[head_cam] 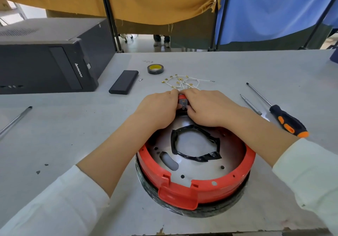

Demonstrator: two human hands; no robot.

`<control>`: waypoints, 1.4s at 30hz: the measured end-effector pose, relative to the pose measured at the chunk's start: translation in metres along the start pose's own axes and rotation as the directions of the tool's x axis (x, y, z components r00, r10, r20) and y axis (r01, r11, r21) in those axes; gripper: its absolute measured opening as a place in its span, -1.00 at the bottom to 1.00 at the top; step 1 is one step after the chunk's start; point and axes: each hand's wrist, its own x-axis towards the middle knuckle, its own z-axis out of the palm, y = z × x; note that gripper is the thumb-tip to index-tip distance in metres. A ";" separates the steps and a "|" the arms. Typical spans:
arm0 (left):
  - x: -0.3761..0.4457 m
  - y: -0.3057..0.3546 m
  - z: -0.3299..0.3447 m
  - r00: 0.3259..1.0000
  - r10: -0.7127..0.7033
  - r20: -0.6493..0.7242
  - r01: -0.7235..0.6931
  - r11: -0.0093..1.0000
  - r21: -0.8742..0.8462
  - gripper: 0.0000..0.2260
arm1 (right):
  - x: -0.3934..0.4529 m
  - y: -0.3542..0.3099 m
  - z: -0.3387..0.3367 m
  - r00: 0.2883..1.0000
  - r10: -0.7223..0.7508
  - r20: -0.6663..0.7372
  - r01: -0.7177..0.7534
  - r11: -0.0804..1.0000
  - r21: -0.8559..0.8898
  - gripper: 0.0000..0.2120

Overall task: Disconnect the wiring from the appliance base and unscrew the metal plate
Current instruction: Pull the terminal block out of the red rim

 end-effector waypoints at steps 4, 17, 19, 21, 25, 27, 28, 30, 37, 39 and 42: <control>0.007 0.005 -0.011 0.987 -0.061 0.148 0.060 0.998 0.012 -0.92 | 0.006 -0.001 -0.005 0.995 0.016 0.096 -0.017 1.000 0.013 -0.78; 0.001 0.010 0.000 1.000 0.000 -0.023 0.002 0.997 0.083 -0.89 | 0.002 0.001 0.008 0.996 -0.065 -0.066 0.059 0.994 -0.092 -0.71; 0.001 0.012 0.001 1.000 -0.009 -0.029 0.012 0.994 0.111 -0.87 | 0.002 0.001 0.009 0.995 -0.067 -0.068 0.060 0.993 -0.099 -0.71; 0.002 0.013 0.003 0.999 -0.016 -0.037 0.021 0.989 0.144 -0.82 | 0.002 0.001 0.009 0.996 -0.067 -0.066 0.060 0.993 -0.106 -0.72; 0.002 0.014 0.004 0.998 -0.025 -0.056 0.035 0.983 0.179 -0.79 | 0.001 0.000 0.008 0.996 -0.068 -0.063 0.059 0.989 -0.136 -0.73; 0.001 0.016 0.005 0.997 -0.036 -0.064 0.047 0.982 0.184 -0.78 | 0.002 0.000 0.008 0.996 -0.065 -0.068 0.054 0.989 -0.141 -0.73; 0.001 0.016 0.005 0.997 -0.042 -0.067 0.053 0.982 0.182 -0.78 | 0.002 0.000 0.008 0.996 -0.062 -0.071 0.051 0.989 -0.140 -0.72; 0.002 0.017 0.006 0.996 -0.050 -0.071 0.062 0.983 0.175 -0.77 | 0.002 0.000 0.008 0.996 -0.058 -0.074 0.047 0.989 -0.140 -0.71; 0.004 0.017 0.010 0.994 -0.055 -0.098 0.073 0.979 0.191 -0.76 | 0.002 0.000 0.011 0.994 -0.058 -0.092 0.043 0.987 -0.154 -0.72; 0.004 0.017 0.011 0.993 -0.056 -0.102 0.075 0.979 0.188 -0.75 | 0.002 0.001 0.011 0.994 -0.063 -0.094 0.048 0.987 -0.151 -0.71; 0.004 0.018 0.012 0.992 -0.065 -0.104 0.084 0.978 0.189 -0.75 | 0.002 0.000 0.012 0.994 -0.056 -0.095 0.042 0.988 -0.146 -0.71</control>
